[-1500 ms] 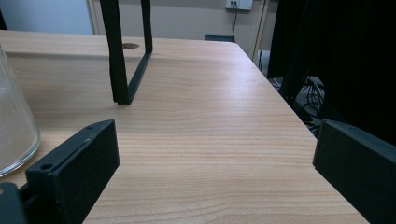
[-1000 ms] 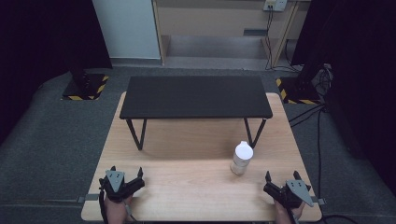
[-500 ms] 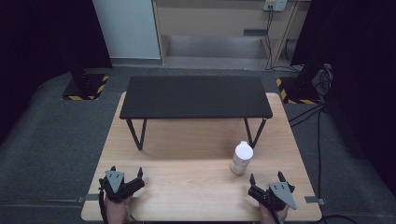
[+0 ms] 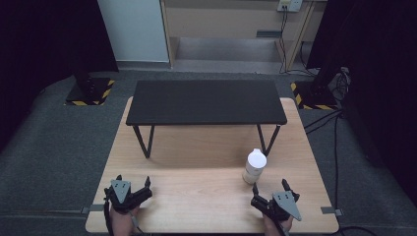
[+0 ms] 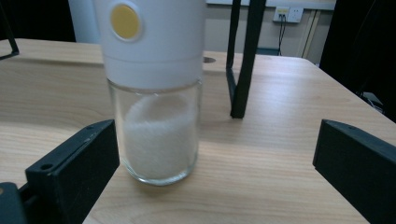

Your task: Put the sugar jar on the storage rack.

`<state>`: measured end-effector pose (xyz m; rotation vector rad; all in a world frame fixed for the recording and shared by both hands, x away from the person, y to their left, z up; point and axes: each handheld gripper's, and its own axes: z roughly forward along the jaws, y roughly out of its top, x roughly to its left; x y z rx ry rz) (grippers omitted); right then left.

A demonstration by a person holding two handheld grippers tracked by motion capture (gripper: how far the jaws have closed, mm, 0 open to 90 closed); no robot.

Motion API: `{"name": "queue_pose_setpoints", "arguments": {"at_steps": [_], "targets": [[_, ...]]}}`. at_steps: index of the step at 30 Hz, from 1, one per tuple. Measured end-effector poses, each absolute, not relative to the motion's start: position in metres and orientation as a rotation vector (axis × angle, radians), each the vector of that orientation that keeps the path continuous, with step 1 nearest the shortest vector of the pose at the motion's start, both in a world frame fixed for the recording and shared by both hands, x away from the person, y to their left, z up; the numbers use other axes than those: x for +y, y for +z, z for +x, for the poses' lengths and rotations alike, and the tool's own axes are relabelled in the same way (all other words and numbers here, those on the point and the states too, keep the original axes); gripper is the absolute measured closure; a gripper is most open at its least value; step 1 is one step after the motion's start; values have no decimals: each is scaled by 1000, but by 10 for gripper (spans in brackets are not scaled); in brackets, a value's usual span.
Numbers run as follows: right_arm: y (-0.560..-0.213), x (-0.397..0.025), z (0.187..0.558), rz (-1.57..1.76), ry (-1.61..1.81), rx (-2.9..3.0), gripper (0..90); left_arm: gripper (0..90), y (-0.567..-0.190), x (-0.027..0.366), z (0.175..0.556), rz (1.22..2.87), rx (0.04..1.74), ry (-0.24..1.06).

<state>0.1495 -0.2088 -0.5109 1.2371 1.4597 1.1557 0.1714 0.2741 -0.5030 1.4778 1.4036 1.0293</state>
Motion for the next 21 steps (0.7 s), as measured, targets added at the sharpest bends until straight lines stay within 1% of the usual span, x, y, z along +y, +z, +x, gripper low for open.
{"name": "queue_pose_setpoints", "arguments": {"at_steps": [11,21], "targets": [[-507,-195,157,1209,1196,1443,4,0,-503,274,171,1477,1401,1030],[-505,-177,173,1189,1191,1400,7,0,-503,274,171,1477,1400,1030]]}}
